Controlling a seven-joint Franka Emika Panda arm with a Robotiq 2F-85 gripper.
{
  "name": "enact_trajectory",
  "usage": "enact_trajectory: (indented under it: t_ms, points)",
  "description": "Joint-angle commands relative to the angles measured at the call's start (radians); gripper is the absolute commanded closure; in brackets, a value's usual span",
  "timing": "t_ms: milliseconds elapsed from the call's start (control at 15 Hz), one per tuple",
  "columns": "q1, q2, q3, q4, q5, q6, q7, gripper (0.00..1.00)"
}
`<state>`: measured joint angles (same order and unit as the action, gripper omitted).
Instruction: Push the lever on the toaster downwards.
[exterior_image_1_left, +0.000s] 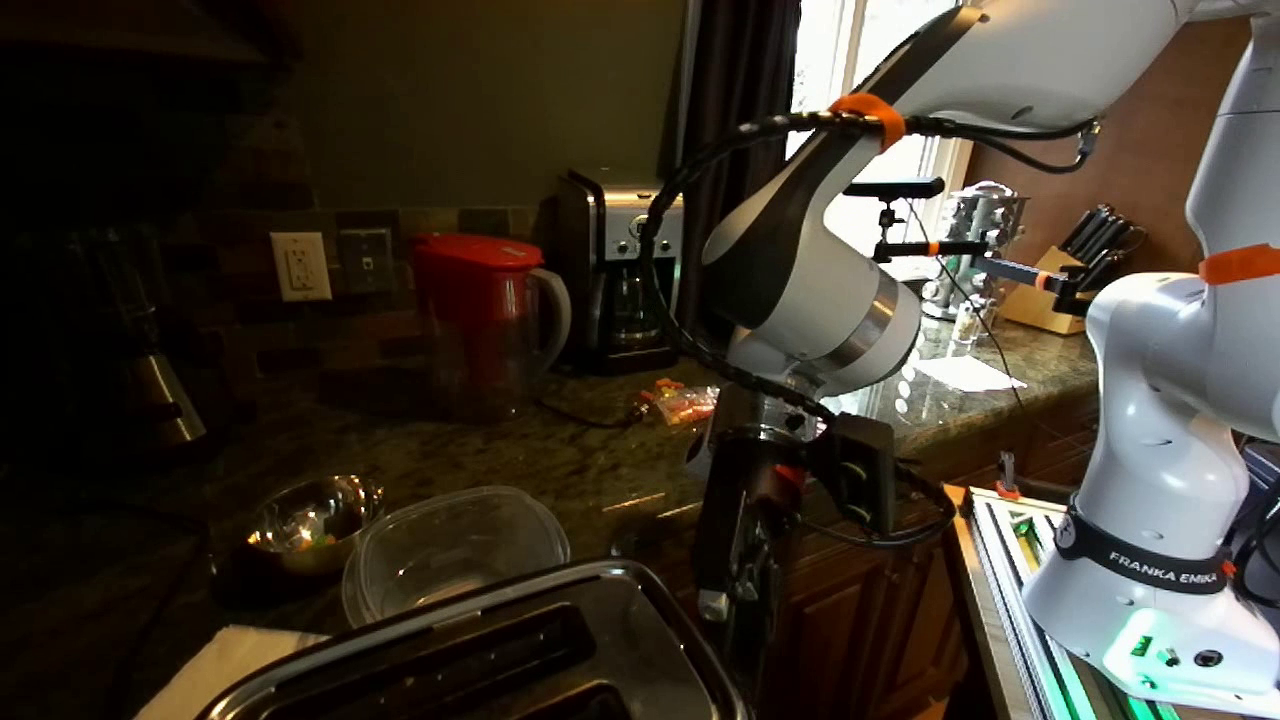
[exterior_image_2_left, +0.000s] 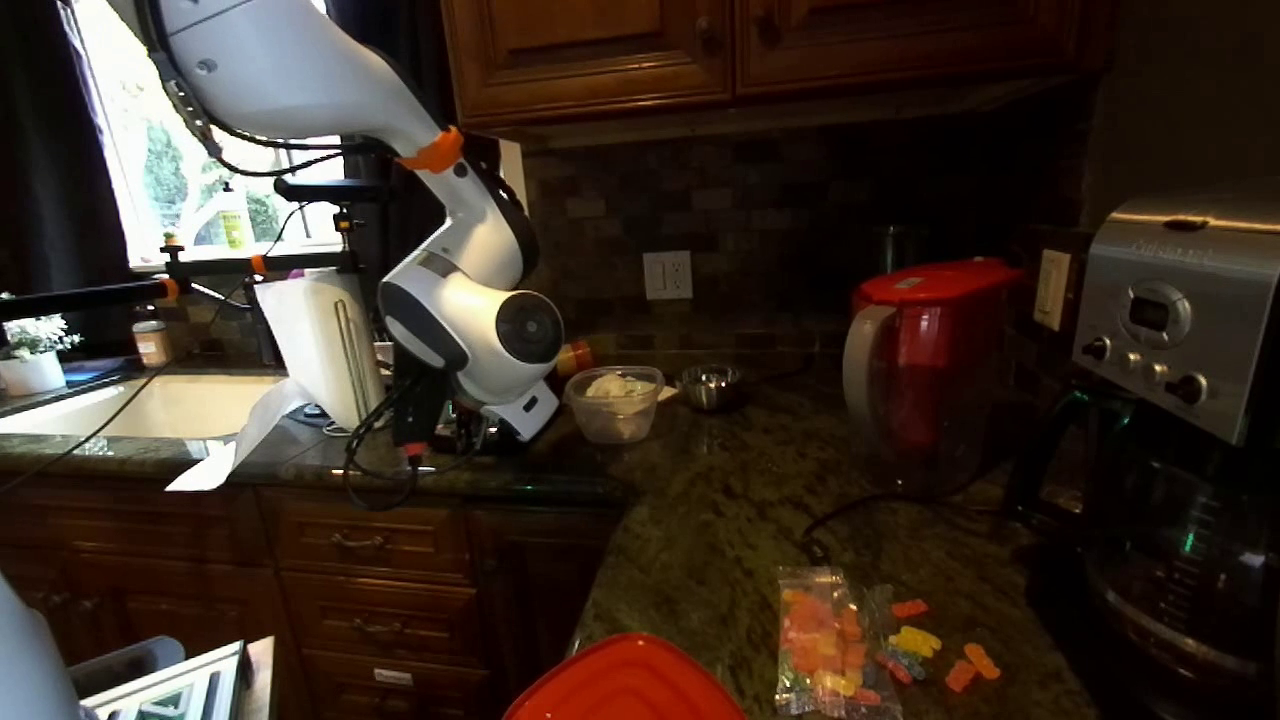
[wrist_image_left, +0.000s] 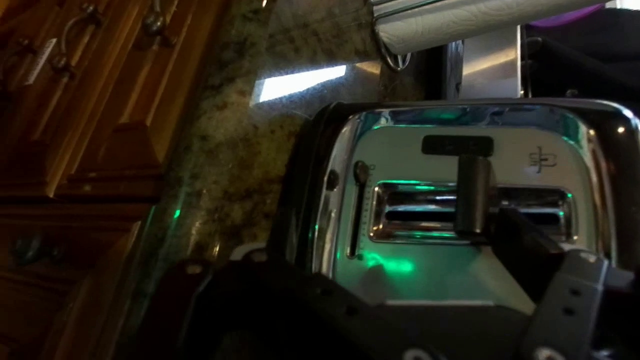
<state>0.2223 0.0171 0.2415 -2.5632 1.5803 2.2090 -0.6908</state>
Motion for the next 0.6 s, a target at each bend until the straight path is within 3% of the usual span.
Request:
enact_trajectory:
  t_ms: [0, 533]
  points:
    - [0.027, 0.019, 0.015, 0.010, 0.007, 0.069, 0.021, 0.00]
    - [0.046, 0.039, 0.024, 0.020, -0.029, 0.127, 0.022, 0.00]
